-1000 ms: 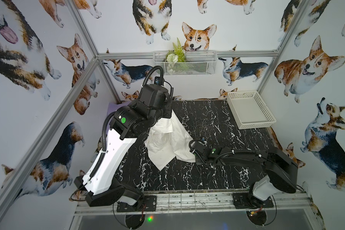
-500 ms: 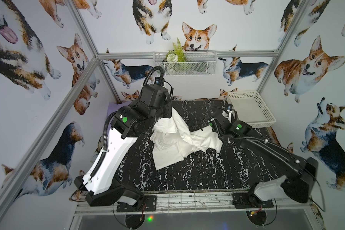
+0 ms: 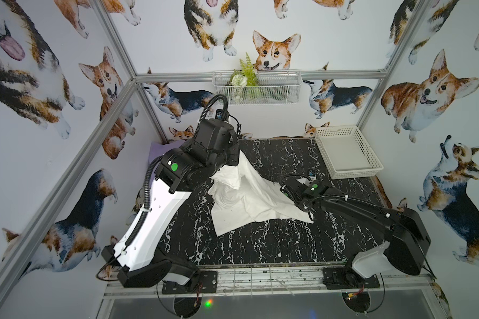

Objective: Fold and stack t-shirts
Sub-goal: Flatten out the T-shirt at the center of the board.

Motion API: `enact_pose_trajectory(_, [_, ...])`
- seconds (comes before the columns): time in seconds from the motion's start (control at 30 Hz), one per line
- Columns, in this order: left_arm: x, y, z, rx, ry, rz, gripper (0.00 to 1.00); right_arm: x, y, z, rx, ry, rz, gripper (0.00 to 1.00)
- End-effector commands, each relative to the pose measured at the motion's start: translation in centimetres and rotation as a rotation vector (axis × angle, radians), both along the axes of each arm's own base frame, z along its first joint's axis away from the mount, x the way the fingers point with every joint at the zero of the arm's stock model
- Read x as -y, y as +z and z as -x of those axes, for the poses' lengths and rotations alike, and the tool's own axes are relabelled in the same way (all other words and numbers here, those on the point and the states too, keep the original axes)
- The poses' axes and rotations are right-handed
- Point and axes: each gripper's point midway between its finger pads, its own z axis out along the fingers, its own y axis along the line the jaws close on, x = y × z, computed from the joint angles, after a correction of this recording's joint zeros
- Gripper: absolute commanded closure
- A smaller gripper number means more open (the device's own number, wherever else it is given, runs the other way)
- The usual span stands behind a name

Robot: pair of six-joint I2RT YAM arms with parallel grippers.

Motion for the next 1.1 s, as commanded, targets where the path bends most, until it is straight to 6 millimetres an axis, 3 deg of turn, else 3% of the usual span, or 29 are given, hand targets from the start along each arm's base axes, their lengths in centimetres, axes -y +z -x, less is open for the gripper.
enact_pose_trajectory(0.0, [0.2, 0.7, -0.3, 0.033, 0.0, 0.026, 1.0, 2.1, -3.2, 2.1, -0.031, -0.114, -0.103, 0.22])
enact_pose_trajectory(0.1, [0.3, 0.5, -0.2, 0.027, -0.006, 0.028, 1.0, 2.7, -5.7, 3.3, -0.041, -0.137, -0.203, 0.29])
enact_pose_trajectory(0.2, [0.1, 0.3, -0.2, 0.027, 0.0, 0.03, 1.0, 2.9, -7.2, 4.1, -0.036, -0.157, -0.255, 0.3])
enact_pose_trajectory(0.43, [0.0, 0.2, -0.1, 0.023, 0.002, 0.022, 1.0, 1.9, -9.4, 4.6, -0.067, -0.175, -0.333, 0.3])
enact_pose_trajectory(0.77, [0.0, 0.3, -0.2, 0.025, 0.006, 0.027, 1.0, 0.7, -10.9, 4.2, -0.086, -0.167, -0.371, 0.33])
enact_pose_trajectory(1.07, [0.0, 0.5, -0.2, 0.029, 0.004, 0.029, 1.0, 0.9, -12.2, 4.4, -0.09, -0.169, -0.366, 0.52])
